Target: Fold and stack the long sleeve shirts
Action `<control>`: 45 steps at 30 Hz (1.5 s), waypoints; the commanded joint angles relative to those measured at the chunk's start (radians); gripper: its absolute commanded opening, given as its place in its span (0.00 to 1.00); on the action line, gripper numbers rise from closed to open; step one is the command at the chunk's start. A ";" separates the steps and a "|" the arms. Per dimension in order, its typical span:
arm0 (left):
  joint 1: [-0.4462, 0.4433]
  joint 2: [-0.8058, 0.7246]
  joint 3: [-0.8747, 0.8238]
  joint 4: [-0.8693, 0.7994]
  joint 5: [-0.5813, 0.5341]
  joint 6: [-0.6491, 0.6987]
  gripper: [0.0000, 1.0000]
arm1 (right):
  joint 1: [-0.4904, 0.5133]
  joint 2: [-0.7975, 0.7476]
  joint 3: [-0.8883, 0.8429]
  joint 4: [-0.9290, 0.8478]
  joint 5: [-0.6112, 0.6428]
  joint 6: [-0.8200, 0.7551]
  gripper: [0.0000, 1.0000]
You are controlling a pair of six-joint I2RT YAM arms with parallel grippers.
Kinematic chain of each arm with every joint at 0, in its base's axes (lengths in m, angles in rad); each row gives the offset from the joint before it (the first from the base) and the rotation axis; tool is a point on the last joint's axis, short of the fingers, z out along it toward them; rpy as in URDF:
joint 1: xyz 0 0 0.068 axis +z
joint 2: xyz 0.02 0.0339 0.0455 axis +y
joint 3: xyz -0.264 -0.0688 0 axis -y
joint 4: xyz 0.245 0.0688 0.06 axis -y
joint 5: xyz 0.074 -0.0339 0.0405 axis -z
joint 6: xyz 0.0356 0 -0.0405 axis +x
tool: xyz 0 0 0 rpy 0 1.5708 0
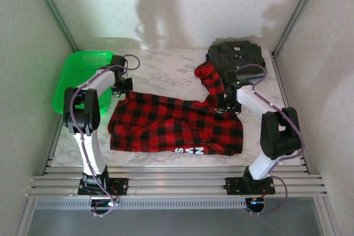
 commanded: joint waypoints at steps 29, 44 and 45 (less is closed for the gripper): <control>-0.052 -0.280 -0.319 0.067 -0.346 0.038 0.17 | 0.030 -0.069 -0.176 -0.019 0.007 0.063 0.03; -0.155 -0.356 -0.168 0.034 -0.124 -0.203 0.74 | 0.082 -0.193 -0.275 0.001 -0.013 0.098 0.61; -0.166 -0.343 -0.145 0.034 -0.097 -0.219 0.74 | 0.081 -0.221 -0.272 -0.002 -0.007 0.102 0.63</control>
